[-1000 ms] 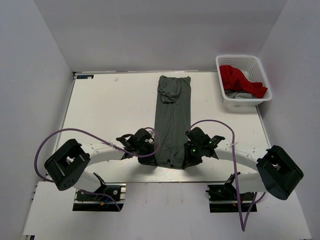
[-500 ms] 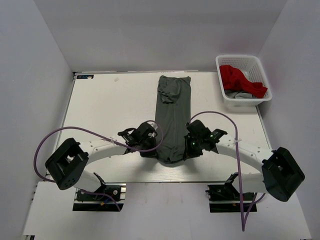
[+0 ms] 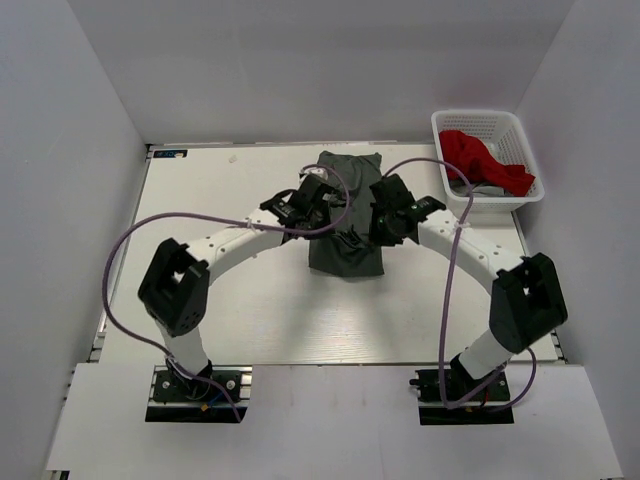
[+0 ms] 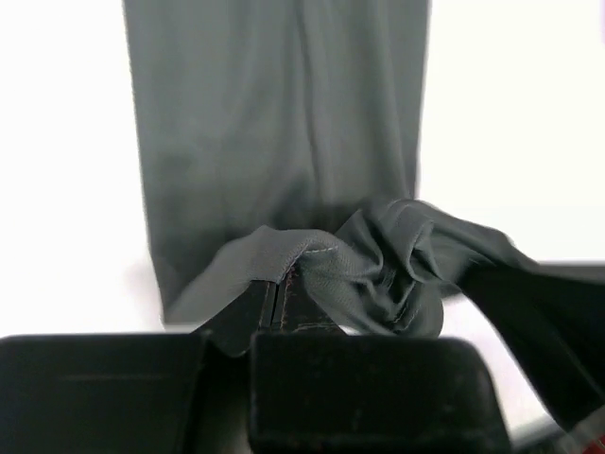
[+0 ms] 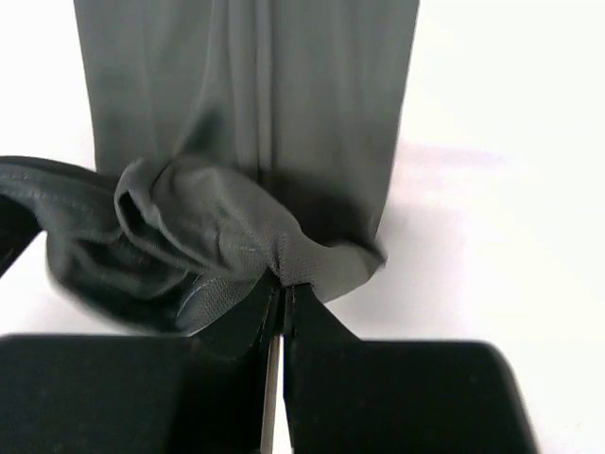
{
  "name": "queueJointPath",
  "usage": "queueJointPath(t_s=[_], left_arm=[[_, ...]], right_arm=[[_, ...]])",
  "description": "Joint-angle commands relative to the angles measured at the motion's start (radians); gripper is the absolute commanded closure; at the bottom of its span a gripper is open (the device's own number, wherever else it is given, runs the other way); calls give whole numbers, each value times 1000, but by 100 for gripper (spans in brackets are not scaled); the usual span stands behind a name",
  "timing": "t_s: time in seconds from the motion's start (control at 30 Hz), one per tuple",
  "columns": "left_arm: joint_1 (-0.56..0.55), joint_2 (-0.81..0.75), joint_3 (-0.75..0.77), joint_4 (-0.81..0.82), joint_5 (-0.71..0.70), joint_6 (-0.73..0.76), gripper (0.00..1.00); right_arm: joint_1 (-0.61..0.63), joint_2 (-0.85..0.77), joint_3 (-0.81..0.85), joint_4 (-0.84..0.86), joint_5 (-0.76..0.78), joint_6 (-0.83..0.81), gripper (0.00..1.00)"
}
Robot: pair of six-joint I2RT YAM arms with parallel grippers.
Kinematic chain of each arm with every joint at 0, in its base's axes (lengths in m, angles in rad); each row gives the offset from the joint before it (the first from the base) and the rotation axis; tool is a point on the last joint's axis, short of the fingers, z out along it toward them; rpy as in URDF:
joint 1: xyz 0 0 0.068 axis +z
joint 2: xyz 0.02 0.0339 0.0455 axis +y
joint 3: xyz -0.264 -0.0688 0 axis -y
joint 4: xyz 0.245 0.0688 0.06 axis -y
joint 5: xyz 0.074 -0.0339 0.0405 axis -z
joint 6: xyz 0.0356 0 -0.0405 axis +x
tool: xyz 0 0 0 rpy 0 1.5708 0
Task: Fold and stack the t-shirts
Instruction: Fold the folded rectangular tshirt in 1/3 of the way
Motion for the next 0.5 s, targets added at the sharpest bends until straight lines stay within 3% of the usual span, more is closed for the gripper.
queueJointPath(t_s=[0.0, 0.23, 0.47], left_arm=[[63, 84, 122, -81, -64, 26, 100], [118, 207, 262, -15, 13, 109, 100], [160, 293, 331, 19, 80, 146, 100]], right_arm=[[-40, 53, 135, 12, 72, -40, 100], [-103, 228, 311, 13, -3, -72, 100], [-155, 320, 381, 38, -75, -129, 100]])
